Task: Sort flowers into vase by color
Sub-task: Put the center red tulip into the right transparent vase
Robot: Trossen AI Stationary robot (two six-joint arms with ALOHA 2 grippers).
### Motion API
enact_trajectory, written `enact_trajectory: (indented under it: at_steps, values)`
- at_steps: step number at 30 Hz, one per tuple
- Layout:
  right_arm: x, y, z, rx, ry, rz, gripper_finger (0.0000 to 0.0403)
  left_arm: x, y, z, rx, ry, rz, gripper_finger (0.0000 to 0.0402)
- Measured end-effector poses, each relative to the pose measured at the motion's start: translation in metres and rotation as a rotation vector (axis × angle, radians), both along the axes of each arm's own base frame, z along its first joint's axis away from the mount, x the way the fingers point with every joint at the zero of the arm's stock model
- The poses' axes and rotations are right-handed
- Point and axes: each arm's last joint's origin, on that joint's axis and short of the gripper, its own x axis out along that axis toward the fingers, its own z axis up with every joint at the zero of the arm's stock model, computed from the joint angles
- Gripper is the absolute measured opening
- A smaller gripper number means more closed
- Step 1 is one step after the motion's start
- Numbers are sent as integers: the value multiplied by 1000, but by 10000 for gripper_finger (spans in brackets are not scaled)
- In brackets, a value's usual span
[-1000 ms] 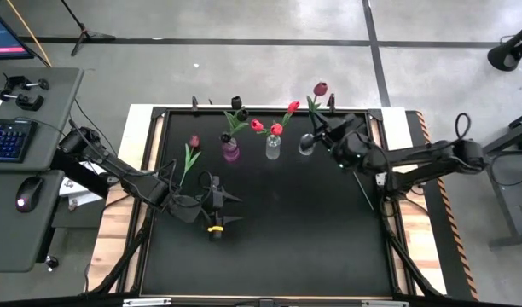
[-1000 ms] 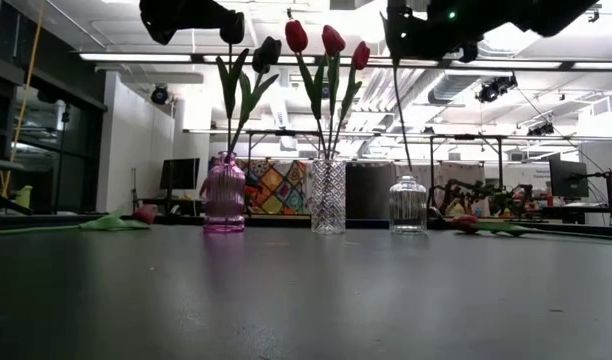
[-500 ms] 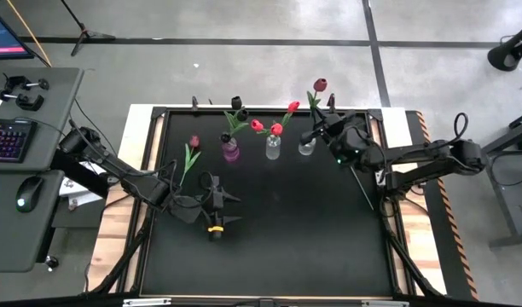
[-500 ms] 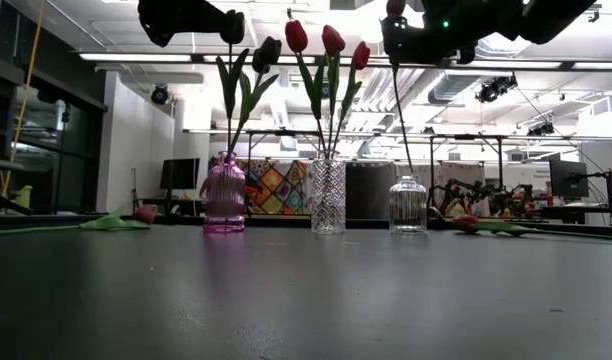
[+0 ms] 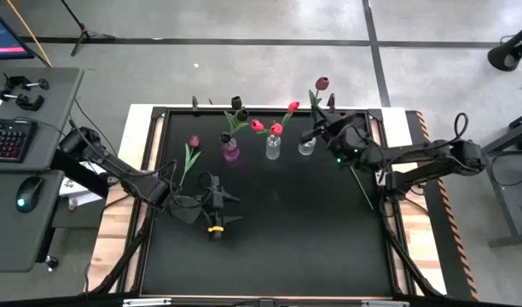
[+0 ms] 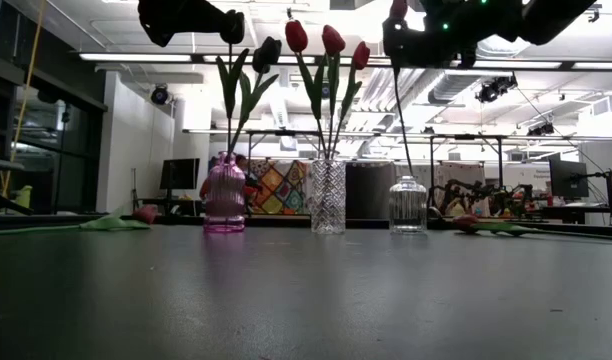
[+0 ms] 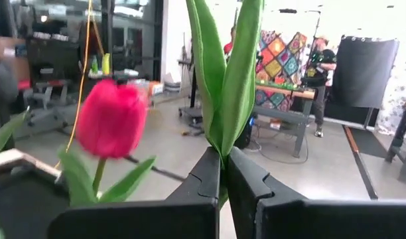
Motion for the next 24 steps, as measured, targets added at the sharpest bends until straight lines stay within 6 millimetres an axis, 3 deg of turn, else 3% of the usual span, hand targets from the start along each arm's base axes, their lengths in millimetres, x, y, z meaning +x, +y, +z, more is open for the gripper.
enact_trajectory:
  at_steps: [5, 13, 24]
  values:
    - [-1, -2, 7, -29, -51, 28, 0, 0, 0, 0, 0, 0, 0, 239]
    - [-1, -6, -2, 14, 2, 9, 0, 0, 0, 0, 0, 0, 0, 239]
    - [-20, -13, -48, 83, -43, -24, 0, 0, 0, 0, 0, 0, 0, 239]
